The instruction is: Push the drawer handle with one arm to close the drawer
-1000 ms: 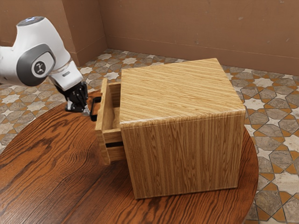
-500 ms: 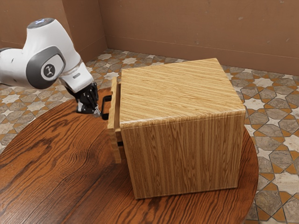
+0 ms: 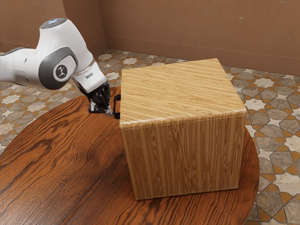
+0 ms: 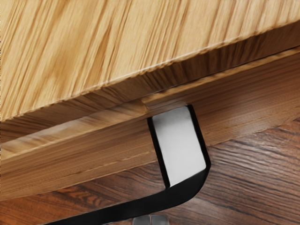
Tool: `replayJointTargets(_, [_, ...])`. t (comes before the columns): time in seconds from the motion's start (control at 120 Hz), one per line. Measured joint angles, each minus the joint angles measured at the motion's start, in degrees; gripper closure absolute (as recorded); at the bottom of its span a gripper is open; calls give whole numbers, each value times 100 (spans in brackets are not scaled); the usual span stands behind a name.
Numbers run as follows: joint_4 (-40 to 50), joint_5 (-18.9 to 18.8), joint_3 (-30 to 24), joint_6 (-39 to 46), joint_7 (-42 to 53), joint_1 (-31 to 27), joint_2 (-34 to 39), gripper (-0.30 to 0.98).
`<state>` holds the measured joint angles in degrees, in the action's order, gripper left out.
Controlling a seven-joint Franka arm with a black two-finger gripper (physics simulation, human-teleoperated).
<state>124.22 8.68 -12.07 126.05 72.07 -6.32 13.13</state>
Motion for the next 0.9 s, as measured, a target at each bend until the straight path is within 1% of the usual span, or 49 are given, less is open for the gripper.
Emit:
replayJointTargets(0.1, [-16, 5, -13, 13, -17, -17, -7, 77])
replayJointTargets(0.4, [-30, 22, -77, 93, -67, -96, -47, 80])
replayJointTargets(0.467, [-34, 22, -101, 115, -77, -124, -52, 79])
replayJointTargets(0.517, [-47, 25, -113, 112, -80, -146, -47, 77])
replayJointTargets(0.542, [-43, 31, -115, 93, -79, -152, -27, 73])
replayJointTargets(0.6, [-13, 0, -98, -14, -104, -137, 183, 75])
replayJointTargets(0.633, [3, -92, -80, -147, -139, -197, 366, 76])
replayJointTargets(0.65, [18, -154, -75, -227, -159, -251, 471, 74])
replayJointTargets(0.708, [69, -349, -65, -613, -247, -590, 858, 61])
replayJointTargets(0.775, [61, -481, -54, -1155, -376, -950, 1214, 46])
replayJointTargets(0.833, [17, -538, -49, -1643, -525, -1061, 1344, 35])
replayJointTargets(0.9, [-81, -564, -53, -2072, -676, -1098, 1374, 25])
